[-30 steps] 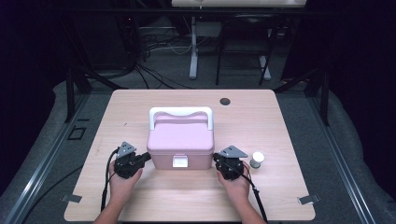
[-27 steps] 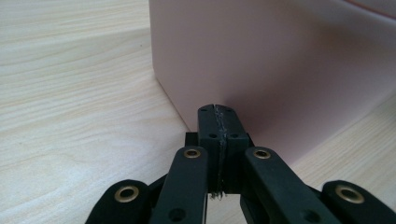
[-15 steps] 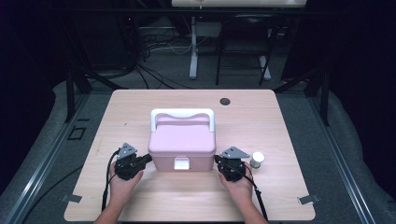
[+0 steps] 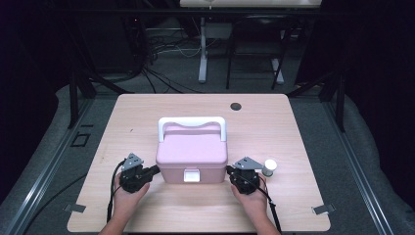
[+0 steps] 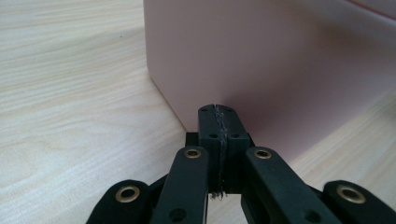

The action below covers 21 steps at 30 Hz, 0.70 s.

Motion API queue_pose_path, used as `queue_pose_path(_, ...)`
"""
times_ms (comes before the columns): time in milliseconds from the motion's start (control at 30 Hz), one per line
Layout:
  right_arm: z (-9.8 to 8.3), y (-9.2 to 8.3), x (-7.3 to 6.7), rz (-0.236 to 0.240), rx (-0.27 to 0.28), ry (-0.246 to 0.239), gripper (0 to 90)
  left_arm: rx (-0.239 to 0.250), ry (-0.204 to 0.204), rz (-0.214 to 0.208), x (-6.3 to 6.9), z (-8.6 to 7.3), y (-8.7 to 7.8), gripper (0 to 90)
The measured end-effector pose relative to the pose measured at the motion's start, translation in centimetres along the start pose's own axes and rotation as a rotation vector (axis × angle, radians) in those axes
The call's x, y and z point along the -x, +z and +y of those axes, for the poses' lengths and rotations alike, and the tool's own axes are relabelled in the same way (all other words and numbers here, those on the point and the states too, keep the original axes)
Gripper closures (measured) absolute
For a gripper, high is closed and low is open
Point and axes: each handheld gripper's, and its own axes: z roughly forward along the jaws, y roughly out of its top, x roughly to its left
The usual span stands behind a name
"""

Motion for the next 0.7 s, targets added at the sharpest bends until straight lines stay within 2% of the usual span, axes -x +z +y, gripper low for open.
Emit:
queue_pose_path(67,-0.1,-0.2,-0.2,-0.009,-0.007,-0.008,89.9,-0.004,0.010,0.009,0.2,0.0,-0.1,89.7)
queue_pose_path(333,-0.3,-0.8,-0.5,-0.007,-0.019,-0.018,90.0,-0.019,0.017,-0.014,0.6,-0.3,-0.7,89.8)
queue_pose_path(700,-0.8,-1.9,-0.7,0.032,-0.046,-0.016,90.0,-0.036,0.007,-0.034,1.0,-0.5,-1.2,89.8)
